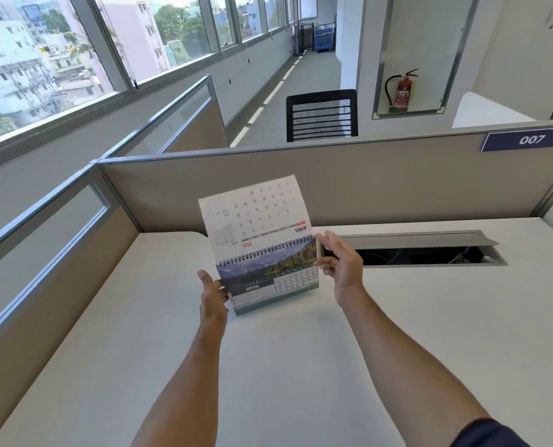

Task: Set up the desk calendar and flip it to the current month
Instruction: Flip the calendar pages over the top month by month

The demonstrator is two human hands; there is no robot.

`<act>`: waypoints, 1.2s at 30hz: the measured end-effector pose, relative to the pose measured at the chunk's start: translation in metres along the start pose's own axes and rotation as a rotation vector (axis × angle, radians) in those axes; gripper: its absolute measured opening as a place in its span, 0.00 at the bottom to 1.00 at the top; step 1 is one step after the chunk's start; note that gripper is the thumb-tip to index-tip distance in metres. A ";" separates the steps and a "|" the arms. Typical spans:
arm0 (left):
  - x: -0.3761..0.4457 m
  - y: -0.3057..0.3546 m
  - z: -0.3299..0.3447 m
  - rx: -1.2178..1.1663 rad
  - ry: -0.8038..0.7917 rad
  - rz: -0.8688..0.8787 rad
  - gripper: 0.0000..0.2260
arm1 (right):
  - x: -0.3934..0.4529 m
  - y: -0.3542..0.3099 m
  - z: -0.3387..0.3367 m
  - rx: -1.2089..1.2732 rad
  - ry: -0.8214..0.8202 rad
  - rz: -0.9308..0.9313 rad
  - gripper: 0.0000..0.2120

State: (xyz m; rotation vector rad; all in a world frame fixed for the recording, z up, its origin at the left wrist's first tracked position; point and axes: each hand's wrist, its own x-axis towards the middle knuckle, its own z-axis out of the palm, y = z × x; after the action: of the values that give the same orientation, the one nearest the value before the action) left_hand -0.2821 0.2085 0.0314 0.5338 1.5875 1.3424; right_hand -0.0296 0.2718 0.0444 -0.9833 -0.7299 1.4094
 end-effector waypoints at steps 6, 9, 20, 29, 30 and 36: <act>-0.001 -0.004 0.001 0.014 0.006 0.015 0.39 | -0.003 0.036 -0.031 -0.332 0.079 0.101 0.12; -0.002 -0.006 0.002 0.028 0.023 0.010 0.39 | -0.004 0.045 -0.032 -0.397 -0.016 0.132 0.21; -0.002 -0.006 0.003 0.045 0.012 0.027 0.34 | -0.002 0.054 -0.031 -0.380 -0.129 0.156 0.25; -0.003 -0.006 0.004 0.066 0.002 0.036 0.32 | -0.012 0.068 -0.039 -0.476 0.044 -0.029 0.15; -0.002 -0.006 0.004 0.064 -0.008 0.031 0.33 | -0.012 0.069 -0.040 -0.462 0.066 -0.036 0.12; 0.001 -0.008 -0.003 0.072 -0.060 0.031 0.38 | -0.016 0.054 -0.041 -0.249 -0.041 0.107 0.08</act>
State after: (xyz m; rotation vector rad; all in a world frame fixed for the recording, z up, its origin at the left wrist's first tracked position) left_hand -0.2831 0.2051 0.0232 0.6396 1.5893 1.2844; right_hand -0.0195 0.2459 -0.0195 -1.2042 -0.9101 1.4575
